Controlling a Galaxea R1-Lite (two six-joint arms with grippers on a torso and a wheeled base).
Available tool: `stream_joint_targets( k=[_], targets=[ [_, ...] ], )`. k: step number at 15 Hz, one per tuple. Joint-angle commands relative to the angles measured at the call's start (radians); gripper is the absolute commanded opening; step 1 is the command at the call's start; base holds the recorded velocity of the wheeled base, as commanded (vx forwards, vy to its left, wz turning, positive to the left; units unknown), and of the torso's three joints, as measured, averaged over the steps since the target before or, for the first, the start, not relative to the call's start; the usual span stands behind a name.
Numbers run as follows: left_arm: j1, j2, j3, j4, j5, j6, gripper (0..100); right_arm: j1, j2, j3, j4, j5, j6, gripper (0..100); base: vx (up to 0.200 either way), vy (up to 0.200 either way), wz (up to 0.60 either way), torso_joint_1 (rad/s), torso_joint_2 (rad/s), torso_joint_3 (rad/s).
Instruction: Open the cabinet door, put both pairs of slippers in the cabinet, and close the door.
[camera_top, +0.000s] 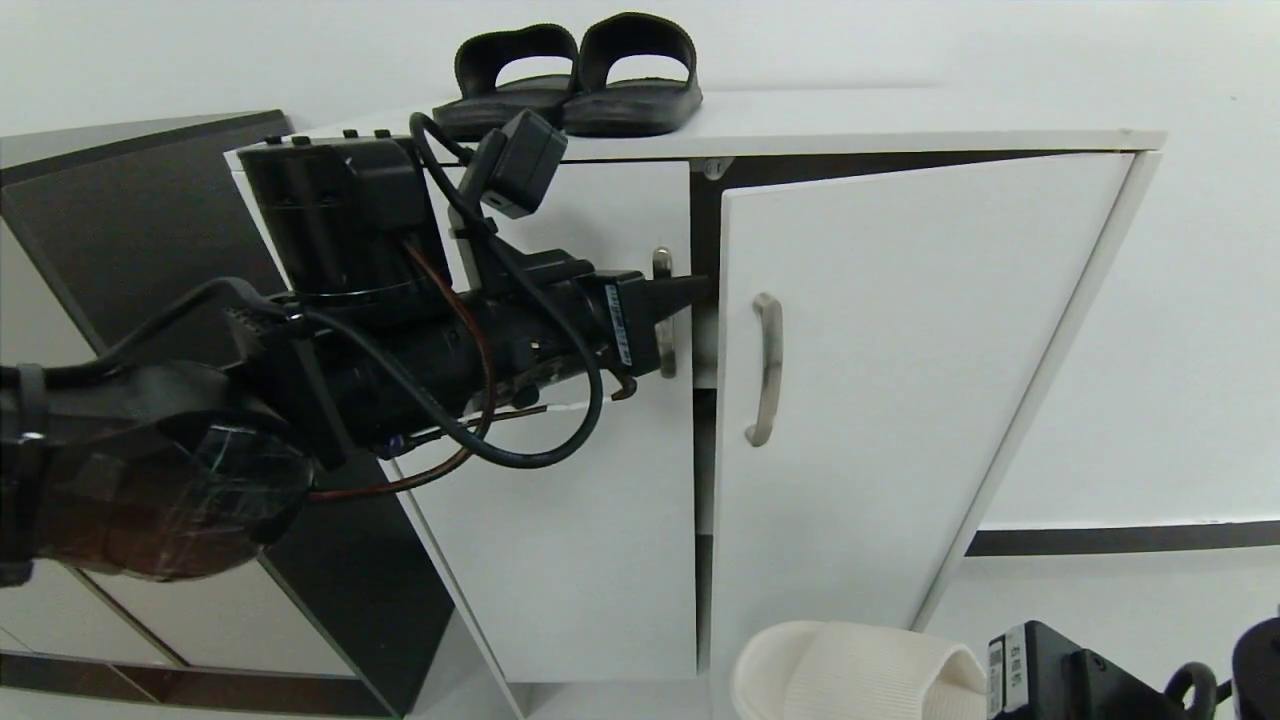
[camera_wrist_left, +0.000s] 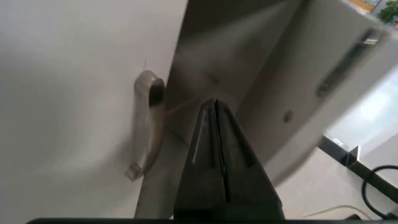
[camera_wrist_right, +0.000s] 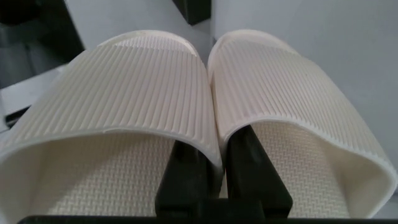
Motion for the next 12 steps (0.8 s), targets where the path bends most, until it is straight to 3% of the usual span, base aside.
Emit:
stream_joint_targets(
  k=[1,4,7,10,12],
  targets=[
    [-0.003,0.046,-0.028,-0.001,0.0,0.0,0,0.0,0.017,-0.022,0.029,-0.02,0.004,0,0.0,0.0,0.0,0.0,0.0,0.0],
    [-0.017,0.06,-0.037,0.002,0.0,0.0,0,0.0,0.013,-0.058,0.135,-0.023,0.021,0,0.0,0.0,0.0,0.0,0.0,0.0],
    [-0.043,0.063,-0.031,-0.001,0.008,-0.006,0,0.048,-0.029,-0.061,0.246,-0.023,0.03,0,-0.2,0.0,0.0,0.004,0.0,0.002],
    [-0.112,0.059,-0.029,-0.001,0.011,-0.006,0,0.121,-0.113,-0.047,0.347,-0.02,0.028,0,-0.2,0.0,0.0,0.002,0.0,-0.001],
    [-0.199,0.085,-0.048,-0.004,0.011,-0.006,0,0.138,-0.122,-0.045,0.355,-0.02,0.025,0,-0.2,0.0,0.0,0.0,0.0,0.002]
  ],
)
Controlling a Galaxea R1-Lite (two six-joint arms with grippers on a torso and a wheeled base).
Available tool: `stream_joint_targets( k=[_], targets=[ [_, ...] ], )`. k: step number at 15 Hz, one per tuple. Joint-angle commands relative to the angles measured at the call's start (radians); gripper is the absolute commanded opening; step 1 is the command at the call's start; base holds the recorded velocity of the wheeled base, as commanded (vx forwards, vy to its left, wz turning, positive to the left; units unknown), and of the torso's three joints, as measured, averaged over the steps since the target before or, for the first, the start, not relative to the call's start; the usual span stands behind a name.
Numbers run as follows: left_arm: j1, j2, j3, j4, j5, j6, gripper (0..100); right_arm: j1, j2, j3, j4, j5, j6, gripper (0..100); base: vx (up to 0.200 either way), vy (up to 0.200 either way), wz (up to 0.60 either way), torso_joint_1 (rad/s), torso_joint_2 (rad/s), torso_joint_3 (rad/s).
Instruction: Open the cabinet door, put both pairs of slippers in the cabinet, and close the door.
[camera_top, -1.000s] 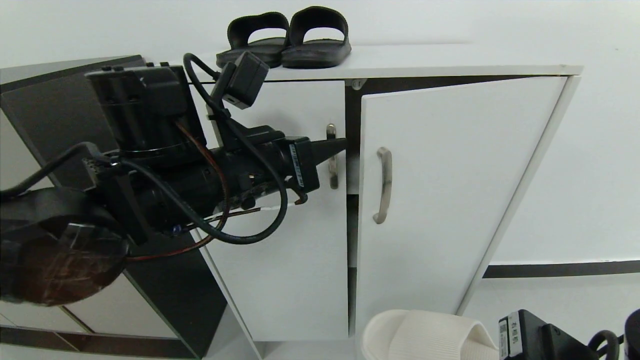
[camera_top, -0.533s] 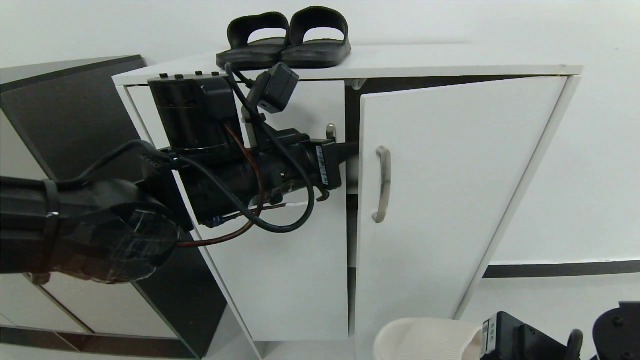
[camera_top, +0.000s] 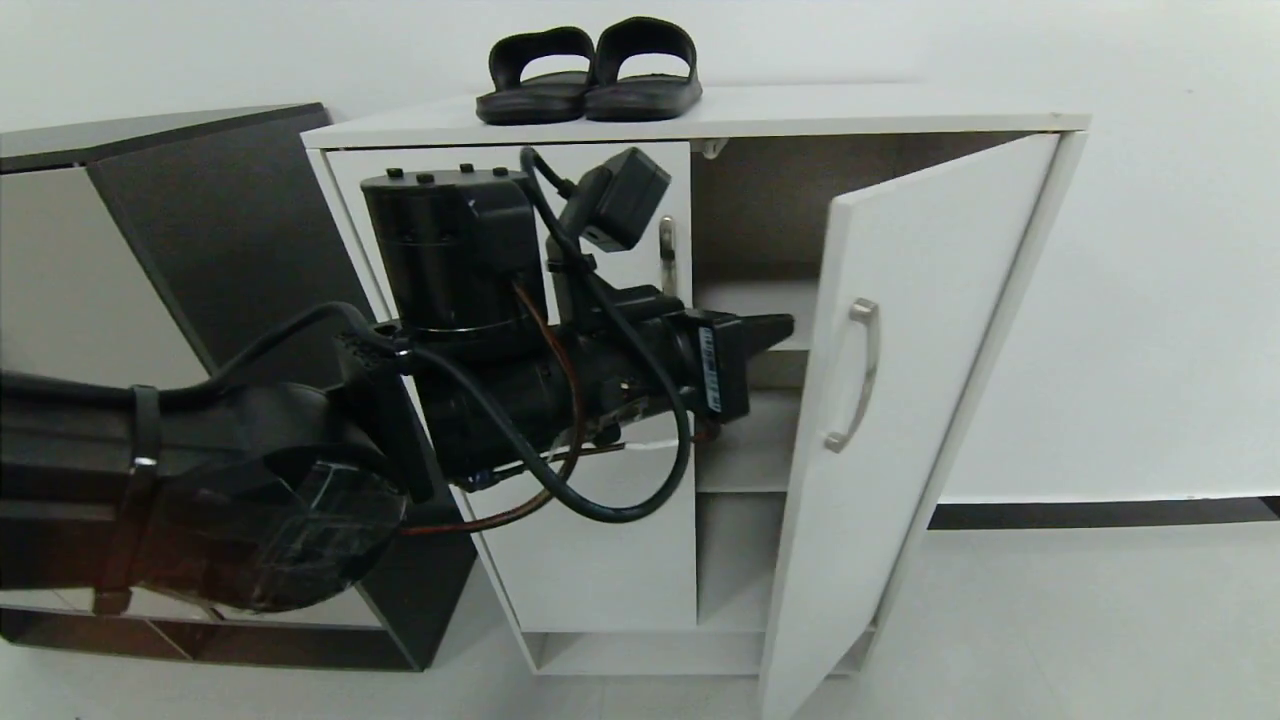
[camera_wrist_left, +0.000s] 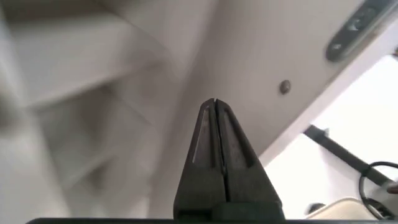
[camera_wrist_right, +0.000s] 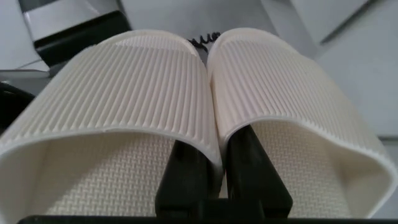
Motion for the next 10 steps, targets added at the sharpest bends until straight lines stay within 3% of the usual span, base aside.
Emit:
stream_joint_targets(
  k=[1,3,6,8,10],
  targets=[
    [-0.073,0.025,-0.022,-0.002,0.0,0.0,0,0.015,-0.032,0.003,0.001,0.0,-0.002,0,-0.2,0.0,0.0,0.002,0.0,0.002],
    [-0.084,0.032,-0.034,-0.002,-0.001,-0.016,0,0.015,-0.027,-0.003,-0.007,0.001,0.001,0,-0.2,0.0,0.0,0.005,0.0,0.002],
    [-0.032,-0.003,-0.01,-0.048,0.003,-0.036,0,0.015,0.014,-0.018,-0.05,0.0,0.006,0,-0.2,0.0,0.0,-0.001,0.01,0.002],
    [-0.004,-0.041,0.027,-0.063,0.029,-0.039,0,0.012,0.059,-0.052,-0.093,-0.025,0.043,0,0.0,0.0,0.0,0.0,0.0,0.0],
    [0.054,-0.127,0.096,-0.067,0.086,-0.033,0,0.015,0.197,-0.182,-0.105,-0.258,0.214,0,0.0,0.0,0.0,0.0,0.0,0.0]
  ],
)
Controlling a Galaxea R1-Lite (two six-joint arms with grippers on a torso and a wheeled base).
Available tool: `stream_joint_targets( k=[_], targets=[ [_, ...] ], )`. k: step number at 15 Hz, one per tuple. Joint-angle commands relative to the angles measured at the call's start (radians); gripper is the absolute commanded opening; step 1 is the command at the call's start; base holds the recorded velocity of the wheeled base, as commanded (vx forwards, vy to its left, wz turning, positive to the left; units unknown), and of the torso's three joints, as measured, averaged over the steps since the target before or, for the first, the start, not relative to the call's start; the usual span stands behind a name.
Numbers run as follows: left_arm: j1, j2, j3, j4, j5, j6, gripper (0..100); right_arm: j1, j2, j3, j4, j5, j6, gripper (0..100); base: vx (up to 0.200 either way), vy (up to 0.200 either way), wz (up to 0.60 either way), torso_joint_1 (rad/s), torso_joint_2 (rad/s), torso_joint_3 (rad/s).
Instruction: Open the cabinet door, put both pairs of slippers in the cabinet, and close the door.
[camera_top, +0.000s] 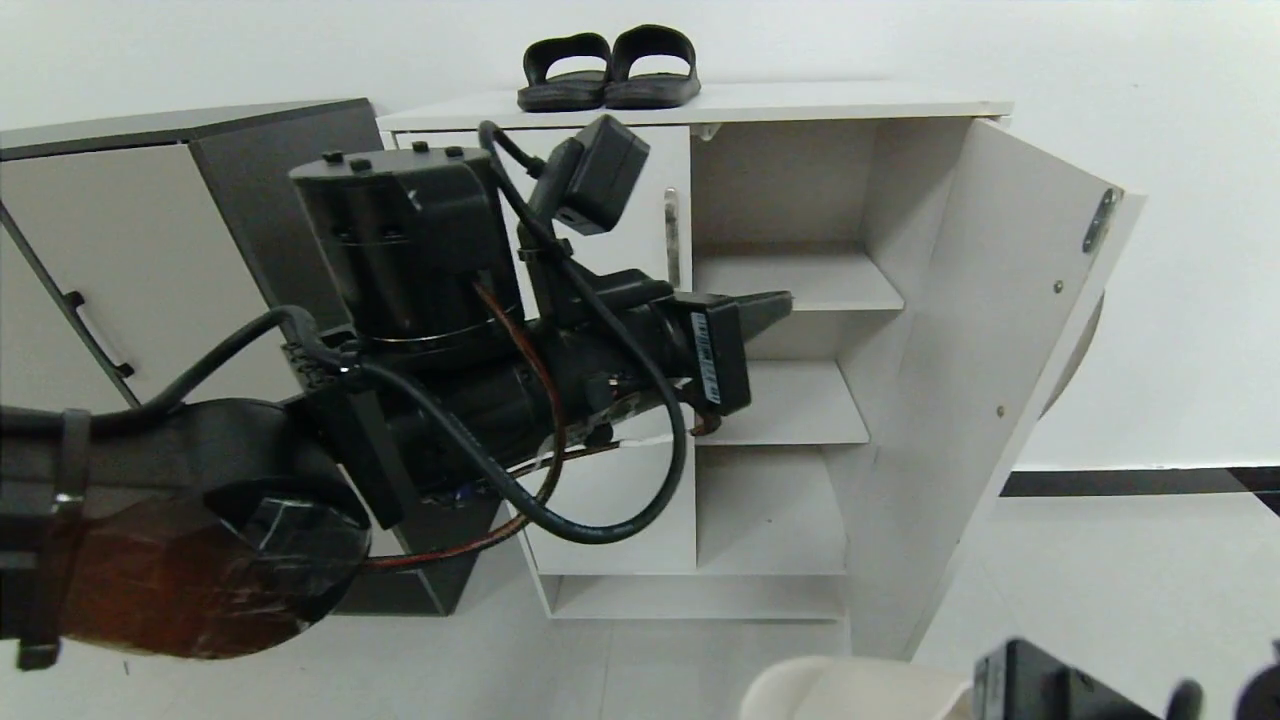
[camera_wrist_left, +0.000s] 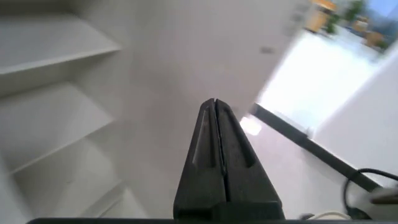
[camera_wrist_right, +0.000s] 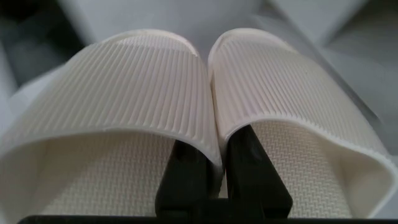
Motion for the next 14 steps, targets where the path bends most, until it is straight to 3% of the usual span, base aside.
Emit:
stream_joint_targets(
  k=[1,2,3,5,6,8,10,12,13,14],
  targets=[
    [0.063,-0.139,0.08,0.009,0.052,0.005,0,0.003,0.181,-0.136,-0.014,-0.211,0.127,0,0.0,0.0,0.0,0.0,0.0,0.0],
    [0.082,-0.213,0.114,0.035,0.095,0.013,0,0.0,0.23,-0.16,-0.014,-0.307,0.166,0,0.0,0.0,0.0,0.0,0.0,0.0],
    [0.109,-0.28,0.137,0.096,0.161,0.042,0,-0.009,0.265,-0.165,-0.033,-0.372,0.187,0,0.0,0.0,0.0,0.0,0.0,0.0],
    [0.141,-0.43,0.194,0.273,0.362,0.132,0,-0.068,0.307,-0.18,-0.12,-0.439,0.187,0,0.0,0.0,0.0,0.0,0.0,0.0],
    [0.143,-0.542,0.252,0.381,0.498,0.143,0,-0.104,0.337,-0.203,-0.169,-0.49,0.187,0,0.0,0.0,0.0,0.0,0.0,0.0],
    [0.17,-0.74,0.365,0.487,0.696,0.148,0,-0.152,0.397,-0.246,-0.2,-0.608,0.187,0,0.0,0.0,0.0,0.0,0.0,0.0],
    [0.43,-0.972,0.494,0.566,0.745,0.194,0,-0.167,0.408,-0.245,-0.22,-0.62,0.184,0,0.0,0.0,0.0,0.0,0.0,0.0],
    [0.626,-1.197,0.655,0.627,0.807,0.22,0,-0.167,0.409,-0.248,-0.221,-0.622,0.179,0,0.0,0.0,0.0,0.0,0.0,0.0],
    [0.717,-1.312,0.735,0.659,0.799,0.231,0,-0.167,0.411,-0.249,-0.221,-0.623,0.179,0,0.0,0.0,0.0,0.0,0.0,0.0],
    [0.763,-1.483,0.833,0.7,0.742,0.252,0,-0.166,0.411,-0.246,-0.221,-0.625,0.179,0,0.0,0.0,0.0,0.0,0.0,0.0]
  ],
)
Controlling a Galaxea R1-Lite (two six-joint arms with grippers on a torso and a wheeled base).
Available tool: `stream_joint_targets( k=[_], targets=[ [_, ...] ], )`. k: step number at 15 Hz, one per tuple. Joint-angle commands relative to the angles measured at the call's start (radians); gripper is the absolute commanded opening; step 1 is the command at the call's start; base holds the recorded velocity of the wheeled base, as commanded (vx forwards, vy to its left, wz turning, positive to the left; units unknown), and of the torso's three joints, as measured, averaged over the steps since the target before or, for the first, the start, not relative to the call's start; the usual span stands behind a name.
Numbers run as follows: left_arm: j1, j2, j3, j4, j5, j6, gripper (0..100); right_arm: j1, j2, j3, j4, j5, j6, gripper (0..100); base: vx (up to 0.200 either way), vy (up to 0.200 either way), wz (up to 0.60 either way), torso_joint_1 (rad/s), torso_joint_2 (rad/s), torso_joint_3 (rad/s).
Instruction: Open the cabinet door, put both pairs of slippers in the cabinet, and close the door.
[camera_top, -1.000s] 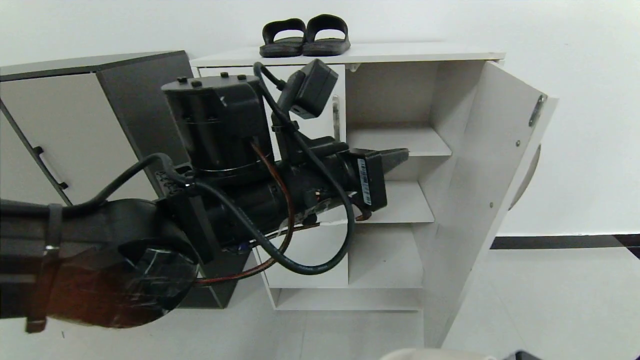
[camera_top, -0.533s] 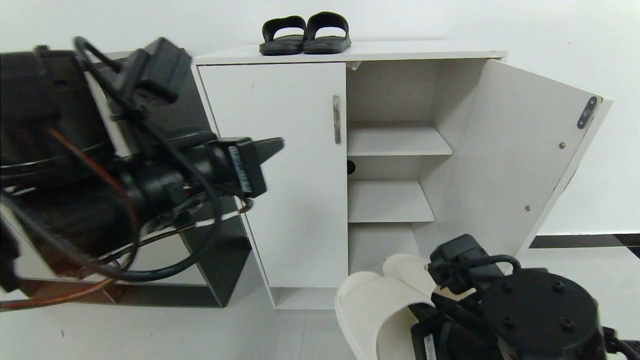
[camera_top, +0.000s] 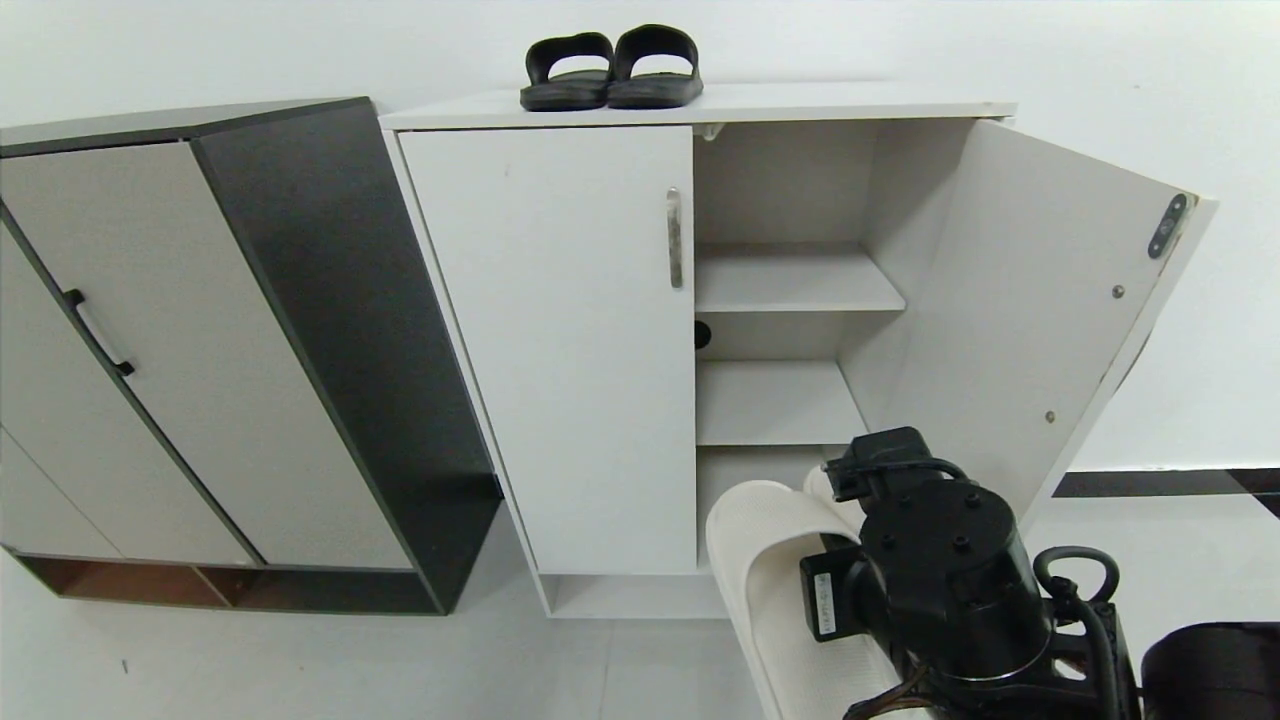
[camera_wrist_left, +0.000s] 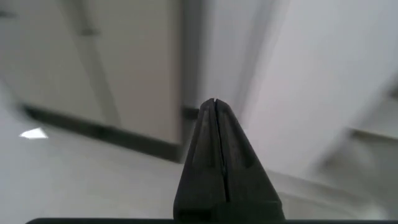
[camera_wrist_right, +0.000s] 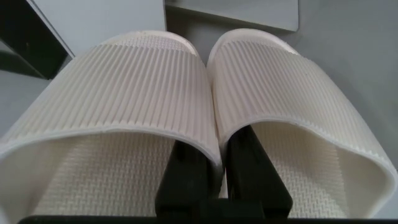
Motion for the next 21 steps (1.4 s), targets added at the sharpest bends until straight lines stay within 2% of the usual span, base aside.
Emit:
stream_joint_targets(
  k=[1,2,4,5,6,8,9,10,12,13,14,18,21],
  targets=[
    [0.227,-0.535,0.31,0.156,-0.036,0.071,0,0.001,0.007,0.002,0.0,-0.001,-0.001,0,0.0,0.0,0.0,0.0,0.0,0.0],
    [0.219,-0.602,0.339,0.2,-0.075,0.09,0,-0.001,0.005,0.004,0.0,-0.001,-0.001,0,0.0,0.0,0.0,0.0,0.0,0.0],
    [0.219,-0.602,0.402,0.162,-0.238,0.055,0,-0.001,0.005,0.008,0.0,-0.001,0.001,0,0.0,0.0,0.0,0.0,0.0,0.0],
    [0.219,-0.602,0.439,0.133,-0.312,0.064,0,-0.001,0.005,0.008,-0.002,-0.001,0.002,0,0.0,0.0,0.0,0.0,0.0,0.0],
    [0.219,-0.602,0.451,0.09,-0.39,0.059,0,-0.001,0.005,0.008,-0.002,0.0,0.002,0,0.0,0.0,0.0,0.0,0.0,0.0],
    [0.219,-0.602,0.464,0.077,-0.542,0.056,0,-0.001,0.007,0.008,-0.002,0.005,0.002,0,0.0,0.0,0.0,0.0,0.0,0.0],
    [0.219,-0.601,0.464,0.12,-0.552,0.078,0,-0.001,0.008,0.005,-0.003,0.005,0.001,0,0.0,0.0,0.0,0.0,0.0,0.0],
    [0.219,-0.602,0.462,0.117,-0.552,0.142,0,0.001,0.007,0.008,-0.011,0.005,0.001,0,0.0,0.0,0.0,0.0,0.0,0.0],
    [0.219,-0.602,0.465,0.113,-0.549,0.121,0,0.001,0.01,0.007,-0.022,0.007,0.001,0,0.0,0.0,0.0,0.0,0.0,0.0],
    [0.219,-0.602,0.465,0.113,-0.549,0.067,0,0.001,0.016,-0.001,-0.038,0.007,0.001,0,0.0,0.0,0.0,0.0,0.0,0.0],
    [0.219,-0.602,0.464,0.113,-0.549,0.055,0,0.004,0.021,-0.003,-0.06,0.005,0.001,0,0.0,0.0,0.0,0.0,0.0,0.0],
    [0.219,-0.602,0.464,0.113,-0.549,0.056,0,0.016,0.037,-0.027,-0.092,0.005,-0.002,0,0.0,0.0,0.0,0.0,0.0,0.0],
    [0.219,-0.602,0.464,0.113,-0.549,0.058,0,0.05,0.041,-0.033,-0.092,0.005,-0.002,0,0.0,-0.2,0.0,0.002,0.01,0.002]
  ],
)
